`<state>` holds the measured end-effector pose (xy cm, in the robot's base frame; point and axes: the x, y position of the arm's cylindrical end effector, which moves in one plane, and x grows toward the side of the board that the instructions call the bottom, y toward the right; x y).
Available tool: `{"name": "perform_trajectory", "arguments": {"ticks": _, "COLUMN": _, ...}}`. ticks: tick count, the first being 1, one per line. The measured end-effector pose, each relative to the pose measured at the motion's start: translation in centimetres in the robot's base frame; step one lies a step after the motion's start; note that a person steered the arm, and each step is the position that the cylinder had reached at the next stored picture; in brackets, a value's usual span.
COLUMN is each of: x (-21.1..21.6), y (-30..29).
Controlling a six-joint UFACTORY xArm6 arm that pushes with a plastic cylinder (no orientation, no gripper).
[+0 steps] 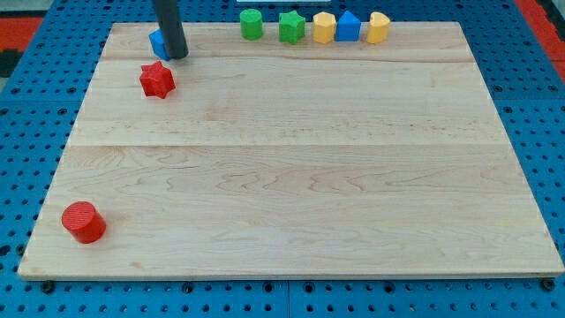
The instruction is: Slide blue cube to top left
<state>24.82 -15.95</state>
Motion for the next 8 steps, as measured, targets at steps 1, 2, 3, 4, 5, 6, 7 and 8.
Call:
{"name": "perform_trajectory", "arguments": {"ticks": 1, "x": 2.8, "y": -1.8}}
{"name": "perform_trajectory", "arguments": {"ticks": 2, "x": 3.6, "y": -6.6}}
{"name": "perform_trajectory", "arguments": {"ticks": 3, "x": -0.7, "y": -6.0}}
{"name": "perform_trajectory", "arguments": {"ticks": 4, "x": -1.5, "y": -3.1}}
{"name": "perform_trajectory", "arguments": {"ticks": 5, "x": -1.9, "y": -1.2}}
{"name": "perform_trajectory", "arguments": {"ticks": 6, "x": -2.2, "y": -4.9}}
{"name": "perform_trajectory", "arguments": {"ticks": 7, "x": -3.1, "y": -1.7}}
{"name": "perform_trajectory", "arguments": {"ticks": 8, "x": -4.6, "y": -0.3}}
